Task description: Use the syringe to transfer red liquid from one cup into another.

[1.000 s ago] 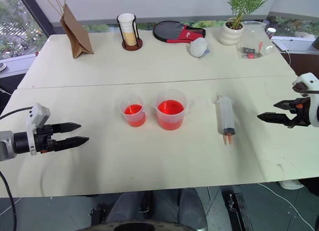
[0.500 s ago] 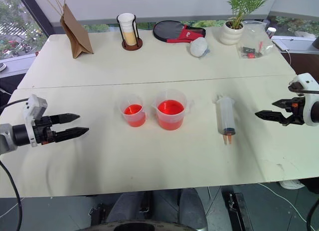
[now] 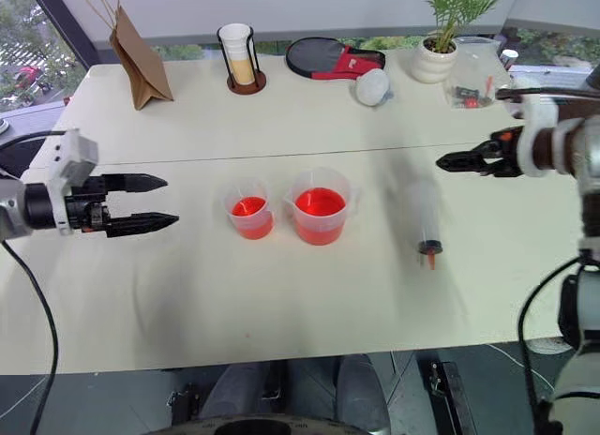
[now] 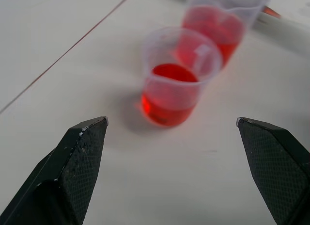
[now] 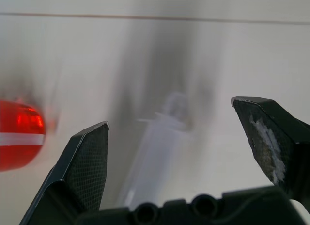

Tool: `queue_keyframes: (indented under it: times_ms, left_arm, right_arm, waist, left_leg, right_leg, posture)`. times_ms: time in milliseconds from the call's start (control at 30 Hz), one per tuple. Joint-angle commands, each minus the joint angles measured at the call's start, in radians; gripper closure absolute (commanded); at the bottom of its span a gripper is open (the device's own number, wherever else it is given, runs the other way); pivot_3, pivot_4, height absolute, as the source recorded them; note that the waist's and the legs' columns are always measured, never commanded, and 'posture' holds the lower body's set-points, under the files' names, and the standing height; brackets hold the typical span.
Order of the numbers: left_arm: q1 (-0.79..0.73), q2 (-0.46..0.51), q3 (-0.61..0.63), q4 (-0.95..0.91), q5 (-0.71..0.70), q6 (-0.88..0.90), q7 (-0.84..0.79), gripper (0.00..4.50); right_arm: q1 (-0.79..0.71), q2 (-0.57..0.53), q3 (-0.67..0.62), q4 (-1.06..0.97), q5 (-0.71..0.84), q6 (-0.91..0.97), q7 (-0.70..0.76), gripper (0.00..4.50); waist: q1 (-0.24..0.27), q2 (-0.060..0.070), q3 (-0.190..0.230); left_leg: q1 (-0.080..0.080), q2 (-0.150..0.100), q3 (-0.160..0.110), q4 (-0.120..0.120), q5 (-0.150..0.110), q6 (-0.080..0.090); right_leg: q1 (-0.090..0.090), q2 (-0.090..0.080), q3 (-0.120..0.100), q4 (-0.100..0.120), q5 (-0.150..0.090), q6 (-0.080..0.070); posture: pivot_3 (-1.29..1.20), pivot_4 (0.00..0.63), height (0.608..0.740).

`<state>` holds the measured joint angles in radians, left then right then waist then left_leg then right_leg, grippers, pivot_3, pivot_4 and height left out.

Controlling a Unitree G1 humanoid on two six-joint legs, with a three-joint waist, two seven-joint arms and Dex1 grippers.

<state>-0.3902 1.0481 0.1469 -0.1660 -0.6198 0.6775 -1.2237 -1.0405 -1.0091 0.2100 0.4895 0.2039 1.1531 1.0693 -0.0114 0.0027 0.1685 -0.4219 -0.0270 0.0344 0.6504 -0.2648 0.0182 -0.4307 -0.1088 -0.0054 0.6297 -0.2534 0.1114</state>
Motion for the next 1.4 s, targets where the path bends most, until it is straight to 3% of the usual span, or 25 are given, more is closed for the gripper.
queue_keyframes:
  times_ms: [33, 300, 500, 600, 733, 767, 900, 1000, 1100, 1167, 1267, 1400]
  left_arm:
    - [-0.068, 0.009, -0.018, -0.031, 0.012, -0.042, -0.027, 0.09]
    - [-0.085, -0.04, -0.044, -0.102, -0.003, -0.044, -0.004, 0.09]
    - [-0.068, -0.087, -0.065, -0.096, 0.018, -0.057, 0.017, 0.09]
    - [-0.066, -0.102, -0.067, -0.096, 0.022, -0.057, 0.024, 0.0]
    - [-0.056, -0.11, -0.065, -0.084, 0.03, -0.069, 0.028, 0.0]
    - [-0.055, -0.111, -0.065, -0.079, 0.034, -0.073, 0.029, 0.0]
    - [-0.068, -0.117, -0.072, -0.039, 0.049, -0.096, 0.025, 0.0]
    - [-0.101, -0.123, -0.059, 0.014, 0.04, -0.1, 0.015, 0.0]
    - [-0.189, -0.14, -0.032, 0.105, 0.0, -0.083, -0.003, 0.0]
    - [-0.245, -0.149, -0.025, 0.16, -0.011, -0.077, -0.017, 0.0]
    - [-0.387, -0.171, -0.043, 0.279, -0.009, -0.075, -0.05, 0.0]
    - [-0.524, -0.196, -0.083, 0.42, 0.034, -0.108, -0.099, 0.0]
  right_arm:
    - [-0.056, 0.003, 0.092, 0.062, -0.05, 0.043, 0.041, 0.0]
    - [-0.079, 0.061, 0.209, 0.131, -0.05, 0.161, 0.105, 0.0]
    - [-0.106, 0.19, 0.16, 0.292, -0.087, 0.154, -0.03, 0.0]
    - [-0.127, 0.234, 0.145, 0.383, -0.116, 0.109, -0.087, 0.91]
    - [-0.143, 0.258, 0.14, 0.411, -0.133, 0.125, -0.116, 2.88]
    - [-0.145, 0.261, 0.137, 0.408, -0.133, 0.138, -0.12, 3.08]
    - [-0.163, 0.263, 0.083, 0.367, -0.111, 0.221, -0.159, 3.08]
    - [-0.239, 0.237, -0.03, 0.308, -0.057, 0.159, -0.147, 3.08]
    - [-0.288, 0.209, -0.2, 0.076, 0.083, -0.019, -0.034, 3.08]
    - [-0.242, 0.234, -0.312, -0.077, 0.154, -0.134, -0.035, 3.08]
    - [-0.127, 0.327, -0.46, -0.363, 0.291, -0.123, -0.101, 3.08]
    - [0.095, 0.485, -0.493, -0.666, 0.367, -0.204, -0.207, 3.08]
  waist:
    - [0.001, 0.0, 0.0]
    - [-0.005, 0.0, 0.0]
    - [-0.003, -0.001, 0.0]
    - [-0.001, -0.001, -0.001]
    - [-0.003, -0.003, -0.001]
    - [-0.004, -0.003, -0.001]
    - [-0.003, -0.003, -0.001]
    - [-0.003, -0.002, -0.001]
    - [-0.002, 0.001, 0.002]
    - [-0.001, 0.001, 0.002]
    - [0.0, -0.007, -0.003]
    - [0.001, -0.013, -0.007]
  left_leg:
    - [-0.005, 0.0, -0.001, 0.002, 0.0, 0.0]
    - [-0.007, 0.0, 0.002, 0.013, -0.005, 0.01]
    - [-0.004, 0.001, 0.002, 0.016, -0.006, 0.012]
    - [-0.004, 0.001, 0.001, 0.017, -0.006, 0.012]
    - [-0.004, 0.001, 0.001, 0.017, -0.004, 0.008]
    - [-0.004, 0.001, 0.001, 0.017, -0.004, 0.008]
    - [-0.004, 0.001, 0.001, 0.017, -0.004, 0.008]
    - [-0.004, 0.001, 0.001, 0.017, -0.004, 0.008]
    - [-0.005, 0.001, 0.002, 0.017, -0.004, 0.009]
    - [-0.005, 0.001, 0.001, 0.016, -0.004, 0.009]
    - [-0.005, 0.003, -0.004, 0.015, -0.004, 0.008]
    - [-0.005, 0.003, -0.005, 0.017, -0.004, 0.008]
  right_leg:
    - [-0.003, 0.001, -0.001, 0.001, 0.0, 0.0]
    - [-0.001, 0.006, -0.002, 0.002, 0.001, 0.001]
    - [0.003, 0.007, -0.002, 0.002, 0.002, 0.004]
    - [0.004, 0.008, -0.002, 0.002, 0.002, 0.004]
    - [0.004, 0.008, -0.002, 0.002, 0.002, 0.004]
    - [0.004, 0.008, -0.002, 0.002, 0.002, 0.004]
    - [0.004, 0.008, -0.002, 0.002, 0.002, 0.004]
    - [0.004, 0.008, -0.002, 0.002, 0.002, 0.004]
    - [0.003, 0.008, -0.002, 0.002, 0.003, 0.006]
    - [0.002, 0.008, -0.002, 0.002, 0.004, 0.007]
    - [0.004, 0.012, -0.004, 0.004, 0.005, 0.009]
    - [0.006, 0.011, -0.004, 0.004, 0.005, 0.009]
  posture:
    - [0.0, 0.15, 0.74]
    - [0.0, 0.15, 0.74]
    - [0.0, 0.15, 0.74]
    - [0.0, 0.15, 0.74]
    - [0.0, 0.15, 0.74]
    - [0.0, 0.15, 0.74]
    - [0.0, 0.15, 0.74]
    - [0.0, 0.15, 0.74]
    - [0.0, 0.15, 0.74]
    - [0.0, 0.15, 0.74]
    - [0.0, 0.15, 0.74]
    - [0.0, 0.15, 0.74]
